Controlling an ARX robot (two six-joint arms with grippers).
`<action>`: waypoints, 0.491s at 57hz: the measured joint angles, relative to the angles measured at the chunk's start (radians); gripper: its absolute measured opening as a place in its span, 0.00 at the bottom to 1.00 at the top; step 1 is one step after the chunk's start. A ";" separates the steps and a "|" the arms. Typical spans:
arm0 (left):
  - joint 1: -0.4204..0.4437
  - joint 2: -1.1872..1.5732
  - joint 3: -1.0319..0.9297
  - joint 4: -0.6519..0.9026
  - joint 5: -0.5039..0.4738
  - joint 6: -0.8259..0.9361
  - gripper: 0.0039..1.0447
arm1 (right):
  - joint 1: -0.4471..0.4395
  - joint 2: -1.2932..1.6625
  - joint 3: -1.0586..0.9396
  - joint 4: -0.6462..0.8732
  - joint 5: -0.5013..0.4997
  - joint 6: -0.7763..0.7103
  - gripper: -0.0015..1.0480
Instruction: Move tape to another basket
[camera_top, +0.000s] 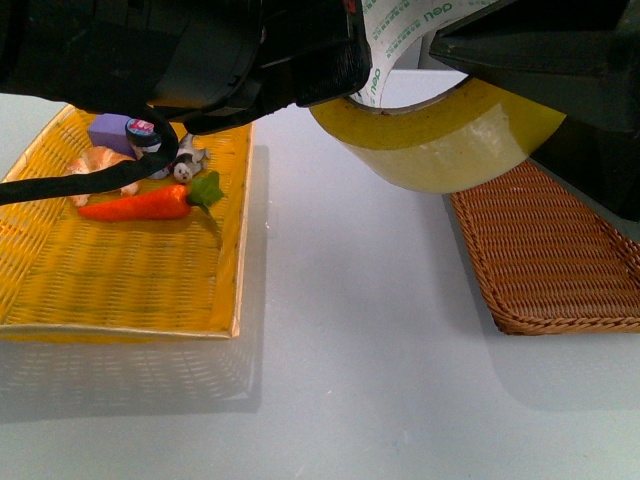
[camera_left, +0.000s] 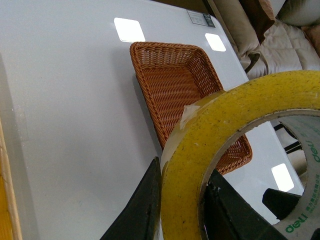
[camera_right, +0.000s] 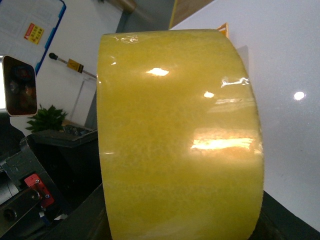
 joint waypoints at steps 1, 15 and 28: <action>0.000 0.000 0.000 0.000 0.001 0.000 0.15 | 0.000 0.000 0.000 0.002 0.001 0.000 0.45; 0.000 -0.008 0.000 0.003 0.008 -0.016 0.33 | 0.000 -0.002 0.000 0.003 0.000 0.005 0.45; 0.000 -0.057 -0.001 0.012 0.011 -0.022 0.69 | -0.016 -0.018 -0.012 0.003 0.003 0.019 0.45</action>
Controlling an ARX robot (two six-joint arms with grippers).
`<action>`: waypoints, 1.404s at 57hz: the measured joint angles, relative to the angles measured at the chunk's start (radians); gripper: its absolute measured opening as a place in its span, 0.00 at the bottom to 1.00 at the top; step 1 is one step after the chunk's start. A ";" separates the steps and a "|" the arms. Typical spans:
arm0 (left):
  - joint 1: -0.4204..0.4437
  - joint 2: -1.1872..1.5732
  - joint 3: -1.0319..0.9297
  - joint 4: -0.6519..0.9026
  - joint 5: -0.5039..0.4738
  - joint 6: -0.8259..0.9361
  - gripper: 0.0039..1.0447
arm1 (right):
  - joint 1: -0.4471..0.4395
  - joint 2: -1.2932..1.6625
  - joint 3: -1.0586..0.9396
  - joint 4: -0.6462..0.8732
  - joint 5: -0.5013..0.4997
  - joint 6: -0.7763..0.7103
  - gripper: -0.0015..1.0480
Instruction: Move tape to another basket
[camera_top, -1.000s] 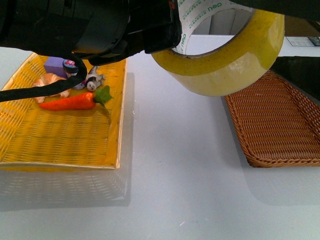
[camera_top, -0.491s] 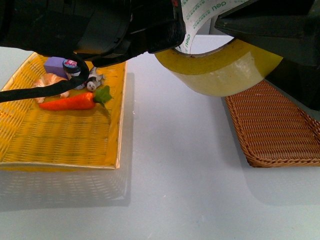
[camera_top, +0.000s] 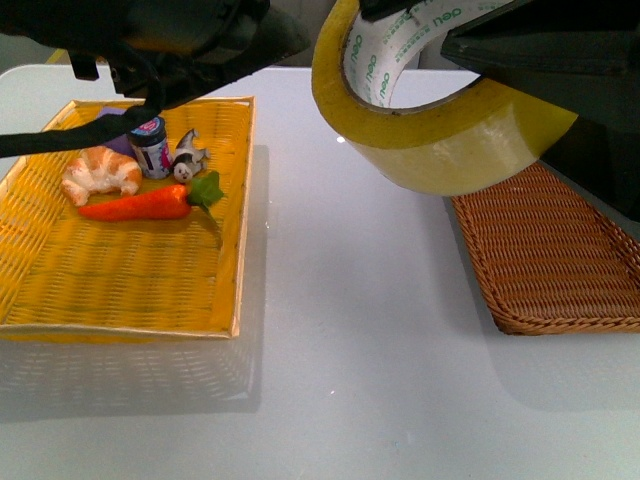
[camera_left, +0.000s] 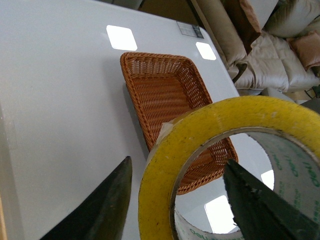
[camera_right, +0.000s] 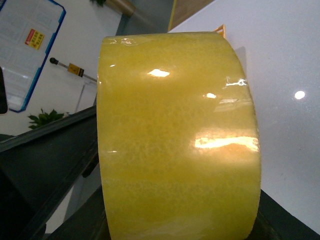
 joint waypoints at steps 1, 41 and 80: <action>0.000 -0.006 -0.002 0.000 0.000 0.000 0.72 | -0.003 -0.002 -0.001 0.000 0.000 0.003 0.45; 0.061 -0.399 -0.283 0.227 -0.514 0.320 0.71 | -0.238 -0.006 -0.039 0.029 -0.075 0.039 0.45; 0.408 -0.842 -0.647 0.150 -0.296 0.530 0.01 | -0.459 0.629 0.314 0.176 -0.120 0.029 0.44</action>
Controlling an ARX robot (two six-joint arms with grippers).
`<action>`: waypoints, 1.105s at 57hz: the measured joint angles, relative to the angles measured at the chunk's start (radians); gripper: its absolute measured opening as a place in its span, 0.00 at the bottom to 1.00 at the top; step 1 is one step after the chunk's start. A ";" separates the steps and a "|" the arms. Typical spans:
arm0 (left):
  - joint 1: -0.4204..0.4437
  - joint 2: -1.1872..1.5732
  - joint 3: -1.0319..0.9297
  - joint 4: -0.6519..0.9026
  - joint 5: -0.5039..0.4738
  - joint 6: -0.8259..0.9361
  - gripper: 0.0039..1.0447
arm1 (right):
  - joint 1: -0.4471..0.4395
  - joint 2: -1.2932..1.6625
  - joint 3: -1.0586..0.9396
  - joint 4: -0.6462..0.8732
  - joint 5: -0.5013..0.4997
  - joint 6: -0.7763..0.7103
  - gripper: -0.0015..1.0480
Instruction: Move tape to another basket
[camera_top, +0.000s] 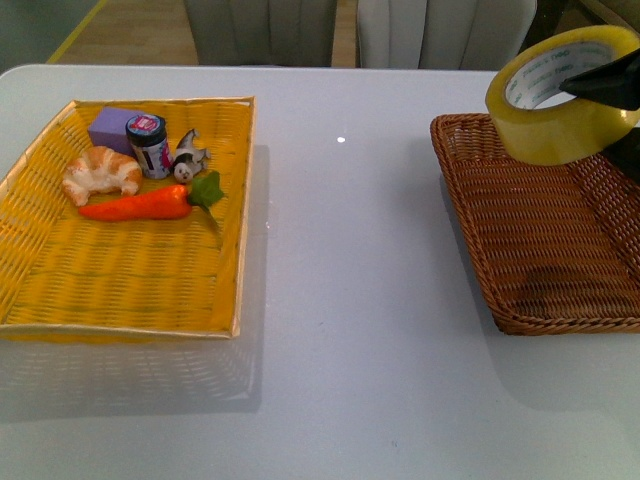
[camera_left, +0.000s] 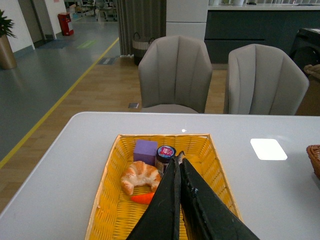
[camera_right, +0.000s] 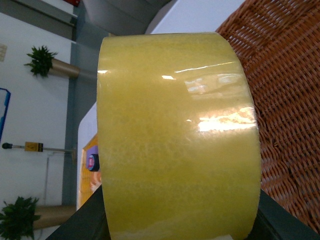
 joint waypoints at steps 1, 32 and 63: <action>0.003 -0.005 -0.002 -0.003 0.003 0.000 0.01 | -0.001 0.011 0.007 0.000 0.002 0.000 0.44; 0.179 -0.240 -0.093 -0.129 0.175 0.003 0.01 | -0.053 0.404 0.278 -0.001 0.061 0.038 0.44; 0.180 -0.433 -0.097 -0.317 0.174 0.003 0.01 | -0.042 0.496 0.362 -0.058 0.092 0.034 0.73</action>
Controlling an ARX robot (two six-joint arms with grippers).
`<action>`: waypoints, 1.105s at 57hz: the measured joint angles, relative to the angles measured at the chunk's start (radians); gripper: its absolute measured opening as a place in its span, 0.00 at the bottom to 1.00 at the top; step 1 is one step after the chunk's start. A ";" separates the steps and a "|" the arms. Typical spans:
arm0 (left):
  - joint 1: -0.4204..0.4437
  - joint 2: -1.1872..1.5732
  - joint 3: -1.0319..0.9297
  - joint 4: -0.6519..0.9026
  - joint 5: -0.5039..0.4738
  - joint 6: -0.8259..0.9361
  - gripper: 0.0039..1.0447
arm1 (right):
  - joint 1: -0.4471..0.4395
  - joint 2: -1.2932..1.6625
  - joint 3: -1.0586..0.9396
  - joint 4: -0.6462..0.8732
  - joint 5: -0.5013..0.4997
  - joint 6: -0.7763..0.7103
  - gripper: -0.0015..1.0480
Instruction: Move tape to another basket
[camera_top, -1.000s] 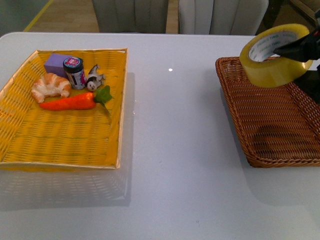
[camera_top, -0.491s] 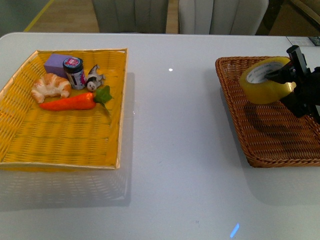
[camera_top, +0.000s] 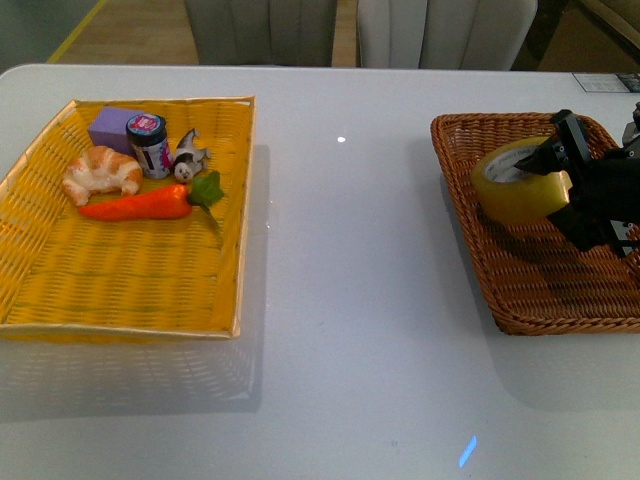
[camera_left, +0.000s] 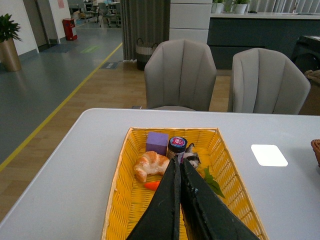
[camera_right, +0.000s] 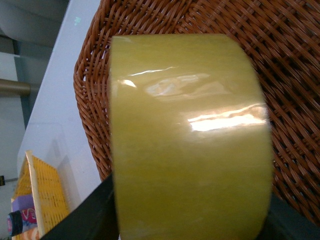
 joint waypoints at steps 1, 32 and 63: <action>0.000 -0.003 0.000 -0.003 0.000 0.000 0.01 | -0.001 0.000 -0.002 0.000 0.000 0.000 0.75; 0.000 -0.195 0.000 -0.212 0.000 0.000 0.01 | -0.105 -0.446 -0.377 0.132 -0.120 -0.051 0.91; 0.000 -0.195 0.000 -0.212 0.000 0.000 0.01 | -0.048 -0.964 -0.859 0.453 0.149 -0.793 0.45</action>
